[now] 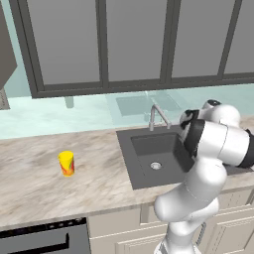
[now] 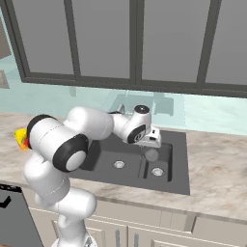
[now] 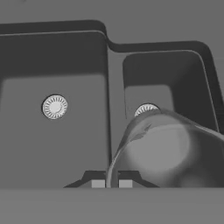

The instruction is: Move any existing items from the left basin to the right basin for drying. Then move the cup from the counter to the left basin of the sink for washing.

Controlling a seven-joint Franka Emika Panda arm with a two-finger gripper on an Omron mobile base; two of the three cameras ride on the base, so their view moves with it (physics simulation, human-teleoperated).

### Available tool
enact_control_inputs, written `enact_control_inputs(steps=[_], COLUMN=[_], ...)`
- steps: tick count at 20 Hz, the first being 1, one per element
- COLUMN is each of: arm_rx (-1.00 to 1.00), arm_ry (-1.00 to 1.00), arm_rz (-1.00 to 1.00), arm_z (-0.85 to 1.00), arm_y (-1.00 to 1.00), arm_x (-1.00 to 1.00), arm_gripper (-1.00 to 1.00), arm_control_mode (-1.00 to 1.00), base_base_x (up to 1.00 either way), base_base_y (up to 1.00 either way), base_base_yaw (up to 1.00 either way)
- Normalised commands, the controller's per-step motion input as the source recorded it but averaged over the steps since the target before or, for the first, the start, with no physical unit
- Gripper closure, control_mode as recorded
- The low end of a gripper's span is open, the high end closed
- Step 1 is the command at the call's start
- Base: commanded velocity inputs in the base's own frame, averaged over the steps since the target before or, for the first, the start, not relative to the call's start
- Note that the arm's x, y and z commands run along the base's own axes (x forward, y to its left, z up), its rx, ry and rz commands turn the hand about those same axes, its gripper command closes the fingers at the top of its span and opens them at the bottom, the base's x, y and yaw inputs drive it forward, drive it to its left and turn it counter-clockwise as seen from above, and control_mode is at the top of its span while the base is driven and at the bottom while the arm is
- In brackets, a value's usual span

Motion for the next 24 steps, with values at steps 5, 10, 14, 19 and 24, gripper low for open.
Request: enact_control_inputs(steps=[5,10,14,19,24], arm_rx=[0.0,0.0,0.02,0.06,0.07], arm_ry=[0.0,0.0,0.01,0.02,0.02], arm_rz=[0.0,0.01,0.02,0.03,0.03], arm_z=[0.0,0.0,-0.03,-0.08,-0.15], arm_y=[-0.34,-0.2,-0.11,-0.12,-0.12], arm_x=[0.05,0.01,0.0,0.0,0.04], arm_gripper=[1.0,1.0,1.0,1.0,1.0], arm_control_mode=[-1.0,-1.0,-1.0,-1.0,-1.0], base_base_x=[0.0,0.0,0.0,0.0,0.0], base_base_y=[0.0,0.0,0.0,0.0,0.0], base_base_yaw=[0.0,0.0,0.0,0.0,0.0])
